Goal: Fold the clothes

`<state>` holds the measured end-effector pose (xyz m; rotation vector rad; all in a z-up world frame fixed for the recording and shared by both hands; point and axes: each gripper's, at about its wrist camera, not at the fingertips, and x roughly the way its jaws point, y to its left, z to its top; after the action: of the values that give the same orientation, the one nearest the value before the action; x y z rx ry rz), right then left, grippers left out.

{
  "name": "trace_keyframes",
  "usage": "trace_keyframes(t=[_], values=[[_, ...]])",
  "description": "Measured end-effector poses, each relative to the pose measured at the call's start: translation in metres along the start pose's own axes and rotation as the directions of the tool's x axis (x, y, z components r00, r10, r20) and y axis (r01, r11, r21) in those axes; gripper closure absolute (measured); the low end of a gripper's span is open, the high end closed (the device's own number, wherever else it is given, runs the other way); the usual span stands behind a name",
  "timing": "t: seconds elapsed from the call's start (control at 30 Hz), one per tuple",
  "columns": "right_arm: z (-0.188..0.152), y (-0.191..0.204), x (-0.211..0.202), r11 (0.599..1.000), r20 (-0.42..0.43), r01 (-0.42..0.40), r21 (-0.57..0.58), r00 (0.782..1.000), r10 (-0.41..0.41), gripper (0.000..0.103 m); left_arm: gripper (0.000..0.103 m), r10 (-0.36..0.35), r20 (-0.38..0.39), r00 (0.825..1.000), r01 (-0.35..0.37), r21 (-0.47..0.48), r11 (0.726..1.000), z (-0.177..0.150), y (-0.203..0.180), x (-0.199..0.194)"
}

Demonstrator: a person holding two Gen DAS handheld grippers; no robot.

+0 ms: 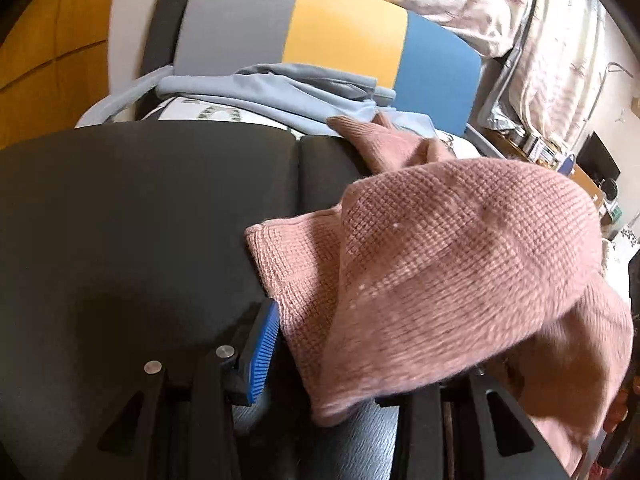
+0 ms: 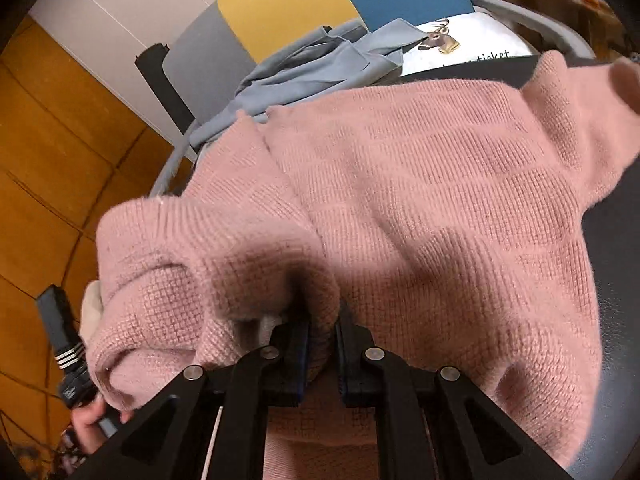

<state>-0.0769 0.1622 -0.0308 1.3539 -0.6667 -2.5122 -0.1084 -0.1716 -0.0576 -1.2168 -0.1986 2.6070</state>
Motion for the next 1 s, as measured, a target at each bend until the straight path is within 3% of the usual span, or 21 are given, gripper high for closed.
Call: trace_keyframes(t=[0.03,0.07,0.13,0.23,0.37,0.47,0.63,0.77,0.87,0.97,1.0], values=[[0.0,0.003,0.0,1.0,0.004,0.005,-0.011,1.0,-0.005,0.092,0.094,0.006,0.004,1.0,-0.006,0.003,1.0,0.006,0.0,0.004],[0.0,0.006,-0.001,1.0,0.008,0.01,-0.025,1.0,-0.01,0.092,0.098,0.04,0.021,0.999,-0.04,0.018,0.999,0.011,-0.002,0.001],[0.0,0.014,-0.003,0.998,0.023,0.015,-0.059,1.0,-0.013,0.092,0.098,0.126,0.092,0.988,-0.132,0.056,0.99,0.023,-0.005,-0.015],[0.0,0.024,-0.007,0.995,0.042,0.015,-0.101,0.999,-0.011,0.092,0.099,0.177,0.208,0.962,-0.194,0.065,0.979,0.042,0.005,-0.049],[-0.004,0.048,-0.011,0.989,0.042,-0.045,-0.142,0.998,0.051,0.092,0.099,0.278,0.321,0.905,-0.309,0.052,0.95,0.073,0.033,-0.088],[-0.013,0.085,-0.008,0.97,0.028,-0.099,-0.224,0.994,0.108,0.092,0.098,0.348,0.336,0.875,-0.38,0.032,0.924,0.092,0.057,-0.099],[-0.03,0.147,0.01,0.92,-0.03,-0.182,-0.348,0.983,0.183,0.092,0.098,0.51,0.285,0.811,-0.532,-0.001,0.847,0.096,0.118,-0.09],[-0.044,0.189,0.042,0.873,-0.106,-0.208,-0.44,0.978,0.18,0.09,0.096,0.571,0.126,0.812,-0.569,-0.05,0.821,0.08,0.17,-0.056],[-0.056,0.21,0.066,0.833,-0.166,-0.214,-0.51,0.975,0.149,0.085,0.096,0.512,-0.075,0.856,-0.516,-0.055,0.855,0.055,0.202,-0.025],[-0.054,0.212,0.053,0.812,-0.161,-0.225,-0.539,0.973,0.163,0.075,0.083,0.397,-0.111,0.911,-0.404,-0.046,0.914,0.032,0.203,-0.028],[-0.052,0.21,0.046,0.811,-0.162,-0.238,-0.535,0.971,0.178,0.067,0.081,0.354,-0.117,0.928,-0.361,-0.037,0.932,0.024,0.2,-0.034]])
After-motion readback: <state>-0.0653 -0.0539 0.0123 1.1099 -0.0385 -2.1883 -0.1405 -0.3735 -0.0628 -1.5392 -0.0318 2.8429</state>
